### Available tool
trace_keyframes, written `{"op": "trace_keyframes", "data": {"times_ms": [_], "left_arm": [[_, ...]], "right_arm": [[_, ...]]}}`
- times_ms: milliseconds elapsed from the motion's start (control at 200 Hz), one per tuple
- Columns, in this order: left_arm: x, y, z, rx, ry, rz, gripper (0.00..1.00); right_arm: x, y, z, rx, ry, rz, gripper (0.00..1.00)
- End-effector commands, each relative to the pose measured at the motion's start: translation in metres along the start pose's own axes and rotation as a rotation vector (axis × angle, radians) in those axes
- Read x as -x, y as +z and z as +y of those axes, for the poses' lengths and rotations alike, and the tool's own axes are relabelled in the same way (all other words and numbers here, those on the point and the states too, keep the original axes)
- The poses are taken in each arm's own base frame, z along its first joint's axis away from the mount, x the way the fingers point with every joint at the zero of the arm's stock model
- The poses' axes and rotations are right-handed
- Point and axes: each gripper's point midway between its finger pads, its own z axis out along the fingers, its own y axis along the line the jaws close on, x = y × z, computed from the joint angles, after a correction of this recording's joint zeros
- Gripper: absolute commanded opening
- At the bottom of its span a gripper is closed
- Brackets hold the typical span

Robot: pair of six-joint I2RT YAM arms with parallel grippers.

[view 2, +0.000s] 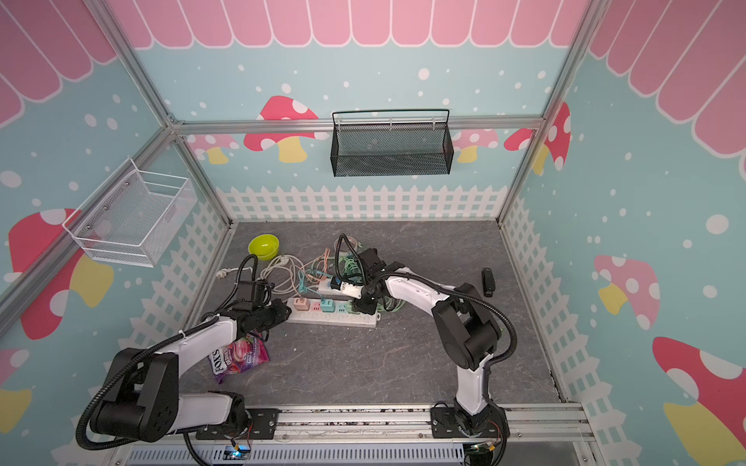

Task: Insert plugs into power strip
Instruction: Insert the plug into the socket.

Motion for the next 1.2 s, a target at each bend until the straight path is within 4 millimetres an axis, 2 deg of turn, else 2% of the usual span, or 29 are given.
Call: {"op": "trace_keyframes", "data": {"times_ms": [0, 120, 330, 530, 735, 810, 830, 911, 1196], "left_arm": [[0.007, -0.009, -0.009, -0.032, 0.014, -0.011, 0.34], [0.007, -0.014, -0.008, -0.024, 0.015, -0.025, 0.36], [0.01, -0.027, -0.009, -0.032, 0.025, -0.07, 0.45], [0.014, -0.037, -0.008, -0.018, 0.025, -0.102, 0.47], [0.015, -0.041, -0.008, -0.021, 0.024, -0.113, 0.49], [0.015, -0.041, -0.007, -0.018, 0.024, -0.119, 0.5], [0.015, -0.042, -0.007, -0.019, 0.025, -0.123, 0.51], [0.016, -0.042, -0.007, -0.02, 0.026, -0.128, 0.52], [0.018, -0.047, -0.008, -0.025, 0.025, -0.149, 0.55]], "right_arm": [[-0.041, 0.023, 0.014, 0.062, 0.065, 0.142, 0.16], [-0.034, 0.018, 0.011, 0.052, 0.068, 0.131, 0.18], [-0.02, 0.008, 0.003, 0.027, 0.07, 0.104, 0.21], [-0.007, -0.001, -0.002, 0.005, 0.075, 0.076, 0.25], [-0.003, -0.005, -0.007, -0.013, 0.101, 0.075, 0.3], [-0.002, -0.006, -0.007, -0.015, 0.112, 0.073, 0.35], [0.005, -0.016, -0.008, -0.03, 0.106, 0.049, 0.36], [0.009, -0.021, -0.007, -0.03, 0.105, 0.031, 0.41], [0.019, -0.036, -0.005, -0.039, 0.115, -0.007, 0.53]]}}
